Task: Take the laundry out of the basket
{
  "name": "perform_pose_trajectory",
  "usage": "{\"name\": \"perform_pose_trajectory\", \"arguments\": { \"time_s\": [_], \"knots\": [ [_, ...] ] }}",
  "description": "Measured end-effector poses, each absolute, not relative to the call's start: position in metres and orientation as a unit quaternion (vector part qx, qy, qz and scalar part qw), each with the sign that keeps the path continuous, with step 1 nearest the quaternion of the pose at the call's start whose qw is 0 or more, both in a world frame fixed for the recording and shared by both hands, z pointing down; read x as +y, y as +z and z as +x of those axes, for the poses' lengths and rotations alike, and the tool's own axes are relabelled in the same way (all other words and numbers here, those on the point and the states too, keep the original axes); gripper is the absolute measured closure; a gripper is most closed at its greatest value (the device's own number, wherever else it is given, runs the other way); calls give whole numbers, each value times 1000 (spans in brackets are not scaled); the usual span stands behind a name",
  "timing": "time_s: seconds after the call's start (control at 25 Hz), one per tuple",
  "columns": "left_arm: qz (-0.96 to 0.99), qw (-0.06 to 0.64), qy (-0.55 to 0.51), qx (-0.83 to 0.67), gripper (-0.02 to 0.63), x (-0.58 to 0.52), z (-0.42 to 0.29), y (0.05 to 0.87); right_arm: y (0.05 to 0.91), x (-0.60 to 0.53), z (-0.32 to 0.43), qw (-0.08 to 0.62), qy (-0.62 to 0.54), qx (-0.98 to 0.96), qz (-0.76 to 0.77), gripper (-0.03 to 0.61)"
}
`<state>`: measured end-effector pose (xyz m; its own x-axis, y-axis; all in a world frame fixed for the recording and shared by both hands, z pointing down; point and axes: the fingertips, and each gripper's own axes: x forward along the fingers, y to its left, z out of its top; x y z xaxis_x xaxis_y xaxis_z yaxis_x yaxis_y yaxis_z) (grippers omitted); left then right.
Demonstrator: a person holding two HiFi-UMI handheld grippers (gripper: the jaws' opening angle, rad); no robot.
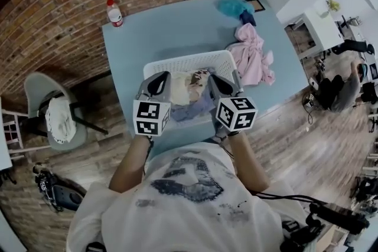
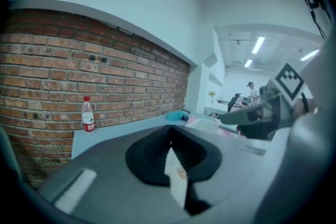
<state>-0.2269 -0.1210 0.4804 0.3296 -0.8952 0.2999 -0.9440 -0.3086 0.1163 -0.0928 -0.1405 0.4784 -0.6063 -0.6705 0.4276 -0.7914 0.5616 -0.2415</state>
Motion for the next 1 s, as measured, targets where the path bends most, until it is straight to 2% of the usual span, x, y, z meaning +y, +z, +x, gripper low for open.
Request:
{"name": "perform_pose_trajectory", "arguments": {
  "time_s": [0.04, 0.08, 0.16, 0.68, 0.76, 0.84, 1.0],
  "knots": [
    [803, 137, 90, -572, 621, -122, -228, 481, 482, -144, -96, 148, 216, -873, 412, 510],
    [803, 139, 90, -572, 621, -123, -229, 482, 485, -147, -100, 153, 223, -874, 405, 474],
    [803, 144, 93, -571, 621, -125, -230, 485, 492, -152, -108, 166, 233, -875, 391, 467],
    [795, 166, 96, -576, 621, -157, -226, 498, 543, -180, -126, 228, 318, -862, 323, 160],
    [790, 165, 100, -582, 621, -161, -228, 499, 554, -186, -124, 236, 332, -852, 330, 87],
    [786, 164, 103, -587, 621, -164, -230, 500, 567, -191, -123, 251, 336, -844, 335, 52],
    [786, 168, 99, -586, 621, -171, -229, 502, 594, -197, -133, 276, 347, -833, 331, 23]
  ]
}}
